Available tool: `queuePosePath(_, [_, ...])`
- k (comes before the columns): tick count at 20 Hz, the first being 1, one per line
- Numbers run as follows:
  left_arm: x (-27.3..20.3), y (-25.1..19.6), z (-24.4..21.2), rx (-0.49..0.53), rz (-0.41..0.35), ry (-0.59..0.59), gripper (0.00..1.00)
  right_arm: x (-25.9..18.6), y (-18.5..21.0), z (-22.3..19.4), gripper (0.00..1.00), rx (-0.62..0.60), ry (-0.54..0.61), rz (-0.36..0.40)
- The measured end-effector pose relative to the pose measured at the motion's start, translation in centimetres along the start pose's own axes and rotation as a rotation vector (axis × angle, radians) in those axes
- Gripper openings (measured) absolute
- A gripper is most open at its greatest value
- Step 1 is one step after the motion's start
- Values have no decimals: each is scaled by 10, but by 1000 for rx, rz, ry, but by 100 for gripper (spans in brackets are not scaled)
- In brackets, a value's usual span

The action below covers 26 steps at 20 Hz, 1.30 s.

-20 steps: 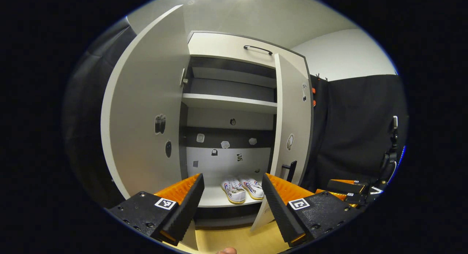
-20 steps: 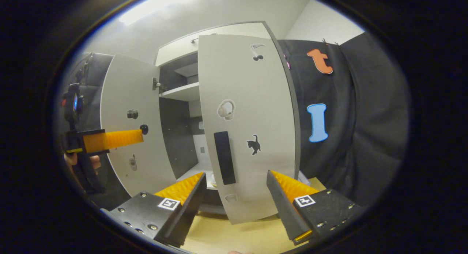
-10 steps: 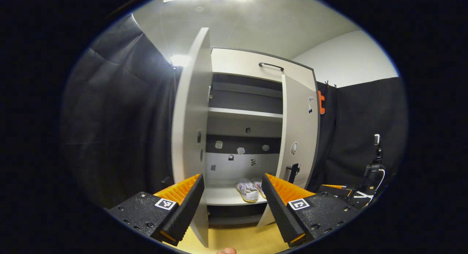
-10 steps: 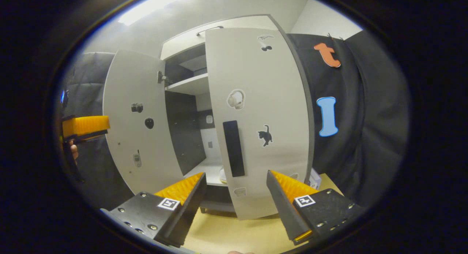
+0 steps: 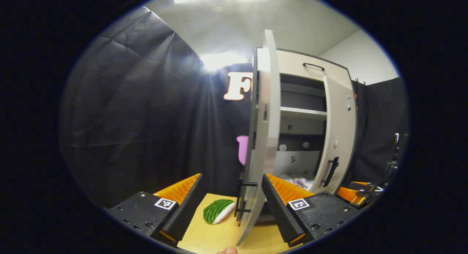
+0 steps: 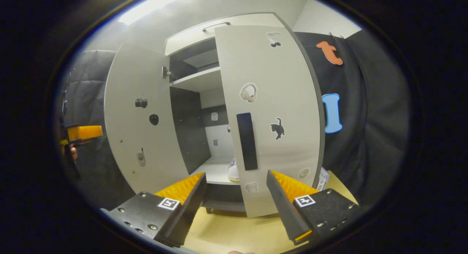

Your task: Grab one shoe with the right hand and put it into the shoe cabinet, grab the other shoe with the left hand and put it into the shoe cabinet; then close the right door with the right hand and the left door with the left hand.

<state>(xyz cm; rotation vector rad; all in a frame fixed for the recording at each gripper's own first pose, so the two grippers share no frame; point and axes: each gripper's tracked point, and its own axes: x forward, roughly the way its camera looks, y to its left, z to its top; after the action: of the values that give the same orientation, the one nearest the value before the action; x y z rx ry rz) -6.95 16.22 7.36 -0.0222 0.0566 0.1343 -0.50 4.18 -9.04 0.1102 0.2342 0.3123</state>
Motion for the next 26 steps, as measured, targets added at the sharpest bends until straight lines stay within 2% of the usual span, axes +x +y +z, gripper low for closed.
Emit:
queuePosePath(3, [14,5,-10,-17,-10,15,96,-6,-5,0,98,12,-12,-31])
queuePosePath(4, [17,2,-16,-26,-28,26,100,-8,-9,-1,98,15,-11,-44])
queuePosePath(5, [18,0,-20,-29,-37,37,92,-10,-12,-3,98,16,-11,-60])
queuePosePath(11, [24,-6,-26,-53,-70,54,90,-17,-26,-3,98,22,-36,-129])
queuePosePath(15, [25,-15,-26,-13,-91,48,89,-21,-27,-2,98,45,-50,-131])
queuePosePath(18, [25,-36,-26,-22,-139,52,88,-24,-33,0,98,36,-59,-139])
queuePosePath(19, [26,-47,-28,-33,-164,59,94,-25,-35,1,98,36,-60,-144])
queuePosePath(22, [29,-80,-32,-51,-244,67,94,-34,-45,2,98,46,-66,-164])
queuePosePath(26, [43,-113,-32,-48,-316,70,94,-55,-70,9,98,44,-79,-228])
